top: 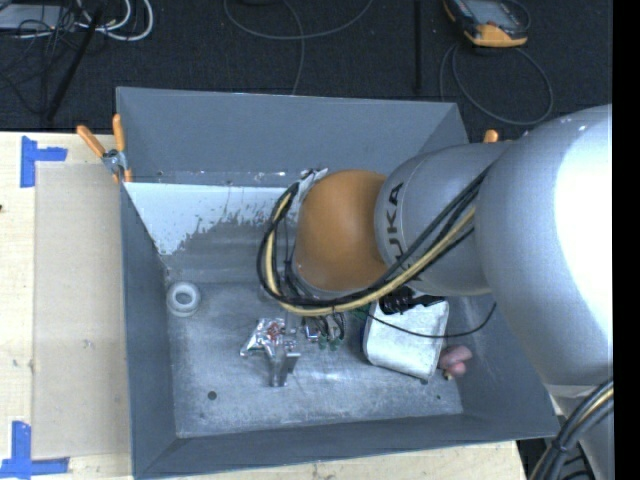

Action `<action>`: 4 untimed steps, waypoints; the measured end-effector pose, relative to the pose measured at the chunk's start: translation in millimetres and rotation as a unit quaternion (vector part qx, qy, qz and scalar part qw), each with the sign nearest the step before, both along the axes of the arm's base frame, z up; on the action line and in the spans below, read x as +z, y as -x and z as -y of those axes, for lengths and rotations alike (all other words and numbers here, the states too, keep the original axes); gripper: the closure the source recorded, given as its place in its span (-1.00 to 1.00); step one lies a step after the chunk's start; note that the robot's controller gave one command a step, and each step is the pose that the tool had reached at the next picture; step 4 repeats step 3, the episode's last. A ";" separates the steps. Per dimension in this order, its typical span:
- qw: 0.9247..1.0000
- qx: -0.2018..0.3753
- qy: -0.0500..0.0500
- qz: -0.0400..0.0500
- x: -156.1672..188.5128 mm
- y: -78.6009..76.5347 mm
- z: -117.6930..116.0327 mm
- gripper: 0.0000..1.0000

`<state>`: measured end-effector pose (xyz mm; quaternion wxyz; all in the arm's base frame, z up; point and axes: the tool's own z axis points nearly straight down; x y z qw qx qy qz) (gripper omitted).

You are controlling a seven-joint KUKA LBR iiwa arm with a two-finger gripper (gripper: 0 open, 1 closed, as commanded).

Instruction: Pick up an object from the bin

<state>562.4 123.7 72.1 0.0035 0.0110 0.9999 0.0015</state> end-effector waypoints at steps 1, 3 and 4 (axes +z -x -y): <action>1.000 -0.003 -0.001 0.004 3.6 -2.8 -0.1 1.00; 0.953 0.304 0.003 0.001 203.6 -13.4 7.7 1.00; 0.953 0.304 0.003 0.001 203.6 -13.4 7.7 1.00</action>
Offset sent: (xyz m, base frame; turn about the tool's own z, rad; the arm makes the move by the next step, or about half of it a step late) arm 0.0000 0.0000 0.0000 0.0000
